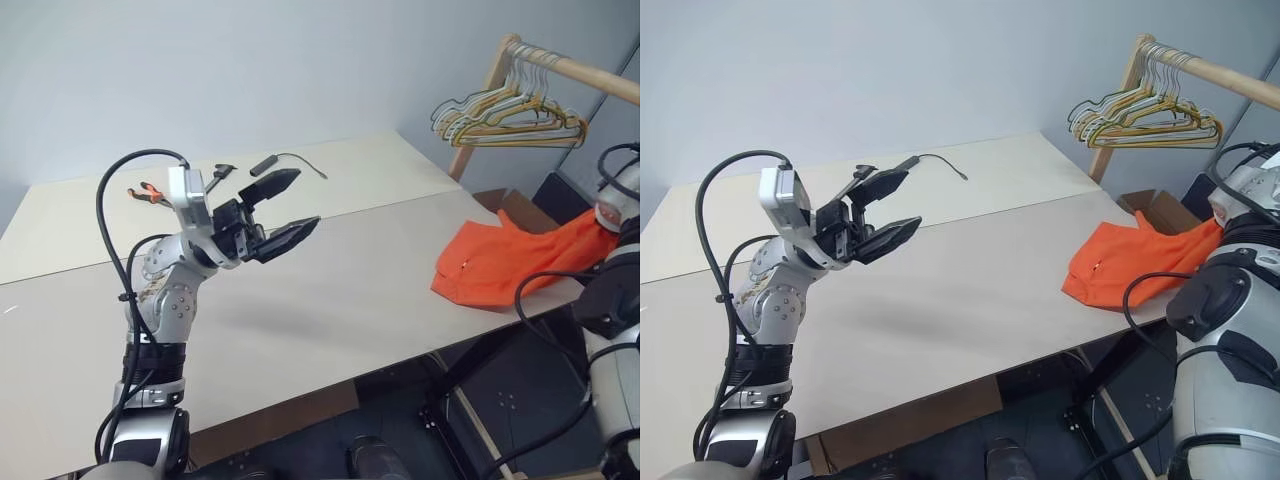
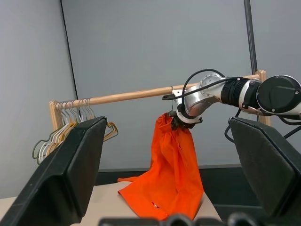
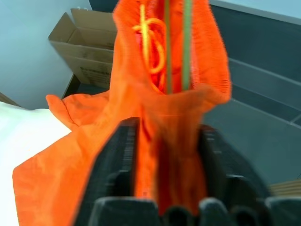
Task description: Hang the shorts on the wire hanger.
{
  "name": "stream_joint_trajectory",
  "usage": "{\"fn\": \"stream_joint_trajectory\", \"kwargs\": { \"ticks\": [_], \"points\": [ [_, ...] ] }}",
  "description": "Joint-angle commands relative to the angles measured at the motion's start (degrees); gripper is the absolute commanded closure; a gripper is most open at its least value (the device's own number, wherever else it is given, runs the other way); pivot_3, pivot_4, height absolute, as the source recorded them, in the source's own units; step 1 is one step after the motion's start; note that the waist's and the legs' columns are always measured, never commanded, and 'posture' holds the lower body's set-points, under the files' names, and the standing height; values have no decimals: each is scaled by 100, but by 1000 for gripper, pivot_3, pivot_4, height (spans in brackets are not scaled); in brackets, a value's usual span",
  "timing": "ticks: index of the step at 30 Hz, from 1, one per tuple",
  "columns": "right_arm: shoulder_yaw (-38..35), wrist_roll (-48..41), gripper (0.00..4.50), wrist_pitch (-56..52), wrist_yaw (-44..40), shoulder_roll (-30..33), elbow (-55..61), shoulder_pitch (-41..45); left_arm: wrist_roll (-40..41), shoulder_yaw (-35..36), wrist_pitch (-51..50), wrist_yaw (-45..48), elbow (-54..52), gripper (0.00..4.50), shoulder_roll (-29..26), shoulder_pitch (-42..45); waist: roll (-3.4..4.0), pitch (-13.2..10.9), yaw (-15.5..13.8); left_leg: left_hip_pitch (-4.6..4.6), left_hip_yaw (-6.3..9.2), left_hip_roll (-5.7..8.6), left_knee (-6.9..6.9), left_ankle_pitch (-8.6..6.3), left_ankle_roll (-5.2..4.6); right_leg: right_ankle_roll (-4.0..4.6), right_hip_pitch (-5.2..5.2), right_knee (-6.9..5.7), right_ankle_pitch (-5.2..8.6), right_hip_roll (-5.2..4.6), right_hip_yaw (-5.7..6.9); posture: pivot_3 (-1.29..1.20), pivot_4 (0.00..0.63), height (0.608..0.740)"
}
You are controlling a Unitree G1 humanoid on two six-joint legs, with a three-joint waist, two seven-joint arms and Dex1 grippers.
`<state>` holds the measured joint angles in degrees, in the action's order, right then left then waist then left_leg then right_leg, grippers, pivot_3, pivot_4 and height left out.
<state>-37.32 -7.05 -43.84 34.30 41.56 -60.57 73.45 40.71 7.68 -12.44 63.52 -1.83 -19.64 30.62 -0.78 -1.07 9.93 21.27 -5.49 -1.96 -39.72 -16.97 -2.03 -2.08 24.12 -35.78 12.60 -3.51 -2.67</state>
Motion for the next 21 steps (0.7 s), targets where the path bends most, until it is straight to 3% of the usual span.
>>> {"fn": "stream_joint_trajectory", "kwargs": {
  "ticks": [1,4,13,21],
  "points": [
    [148,-39,1038,212,160,30,146,65,43,87,164,-96,-210,0,34,29,0,0,-8,0,0,0,0,0,0,0,0,0,0,0,0,-97,0,740],
    [400,69,27,225,189,-20,270,47,41,90,167,-125,-200,0,43,25,0,0,-14,0,0,0,0,0,0,0,0,0,0,0,0,-97,0,740],
    [2265,1627,27,804,824,-203,1641,-195,-4,29,258,-116,-175,0,19,11,24,-9,-24,5,-4,1,-2,0,0,-3,8,-3,-1,-2,-6,-98,0,740],
    [3853,2400,27,2724,-759,-422,2690,-684,-69,201,292,-197,-99,0,-176,-43,25,-8,19,-10,-5,-1,-3,0,0,-4,0,-12,-2,1,-7,-76,0,740]
  ]
}}
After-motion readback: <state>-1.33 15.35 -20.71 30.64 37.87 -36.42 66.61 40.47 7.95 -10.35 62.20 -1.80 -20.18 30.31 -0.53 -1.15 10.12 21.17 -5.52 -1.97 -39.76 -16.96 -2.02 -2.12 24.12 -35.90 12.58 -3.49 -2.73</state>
